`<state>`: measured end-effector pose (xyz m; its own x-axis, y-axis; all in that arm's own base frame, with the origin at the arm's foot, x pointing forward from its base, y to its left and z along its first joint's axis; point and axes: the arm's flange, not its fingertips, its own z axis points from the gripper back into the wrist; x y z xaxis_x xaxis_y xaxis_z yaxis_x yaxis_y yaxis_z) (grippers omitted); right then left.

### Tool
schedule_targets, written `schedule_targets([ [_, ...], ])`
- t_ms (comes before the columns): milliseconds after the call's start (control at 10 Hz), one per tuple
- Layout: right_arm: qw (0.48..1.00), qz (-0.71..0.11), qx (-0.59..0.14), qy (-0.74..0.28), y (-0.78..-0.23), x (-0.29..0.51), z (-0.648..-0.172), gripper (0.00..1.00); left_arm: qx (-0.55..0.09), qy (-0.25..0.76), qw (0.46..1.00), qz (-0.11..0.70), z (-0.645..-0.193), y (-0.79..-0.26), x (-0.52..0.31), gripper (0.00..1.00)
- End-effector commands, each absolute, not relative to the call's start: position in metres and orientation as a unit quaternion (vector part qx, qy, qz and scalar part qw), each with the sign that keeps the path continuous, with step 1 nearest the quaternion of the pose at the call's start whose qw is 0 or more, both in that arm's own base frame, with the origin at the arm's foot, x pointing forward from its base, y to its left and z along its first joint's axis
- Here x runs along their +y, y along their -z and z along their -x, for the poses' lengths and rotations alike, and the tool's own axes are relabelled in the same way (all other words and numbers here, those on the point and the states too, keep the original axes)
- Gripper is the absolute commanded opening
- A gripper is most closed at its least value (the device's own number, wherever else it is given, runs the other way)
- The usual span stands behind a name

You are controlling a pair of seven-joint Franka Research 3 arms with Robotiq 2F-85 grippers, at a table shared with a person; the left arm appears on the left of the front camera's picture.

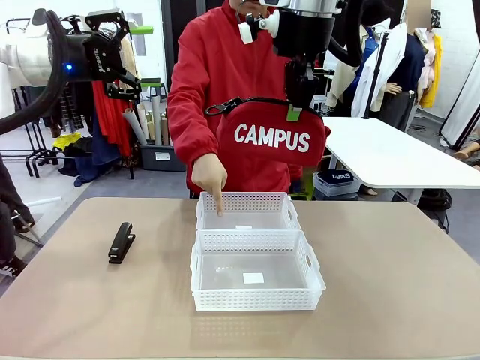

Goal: Distribute items into two baskets.
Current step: Place the picked Pencil pouch into the Organizing basket as instructed by the person.

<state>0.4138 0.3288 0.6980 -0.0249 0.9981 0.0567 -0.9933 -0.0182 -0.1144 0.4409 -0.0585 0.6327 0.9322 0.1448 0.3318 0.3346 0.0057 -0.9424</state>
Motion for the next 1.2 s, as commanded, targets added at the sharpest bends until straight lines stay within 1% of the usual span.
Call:
schedule_targets([
  [0,0.701,0.023,-0.065,-0.710,-0.702,0.330,-0.413,0.00,-0.172,0.068,0.687,0.703,-0.439,-0.633,-0.058,1.00],
  [100,0.698,0.020,-0.061,-0.713,-0.698,0.329,-0.414,0.00,-0.172,0.068,0.687,0.703,-0.439,-0.633,-0.058,1.00],
  [300,0.633,-0.002,-0.050,-0.773,-0.675,0.336,-0.401,0.00,-0.172,0.068,0.687,0.703,-0.439,-0.633,-0.058,1.00],
  [400,0.619,0.028,-0.044,-0.784,-0.661,0.341,-0.396,0.00,-0.172,0.068,0.687,0.703,-0.439,-0.633,-0.058,1.00],
  [700,0.572,0.028,-0.029,-0.819,-0.619,0.357,-0.374,0.00,-0.172,0.068,0.687,0.703,-0.439,-0.633,-0.058,1.00],
  [800,0.576,0.038,-0.029,-0.816,-0.603,0.364,-0.366,0.00,-0.172,0.068,0.687,0.703,-0.439,-0.633,-0.058,1.00],
  [900,0.588,0.065,-0.001,-0.807,-0.580,0.368,-0.356,0.00,-0.172,0.068,0.687,0.703,-0.439,-0.633,-0.058,1.00],
  [1000,0.608,0.077,0.015,-0.790,-0.562,0.367,-0.348,0.00,-0.172,0.068,0.687,0.703,-0.439,-0.633,-0.058,1.00],
  [1100,0.630,0.119,0.023,-0.767,-0.545,0.364,-0.346,0.00,-0.172,0.068,0.687,0.703,-0.439,-0.633,-0.058,1.00],
])
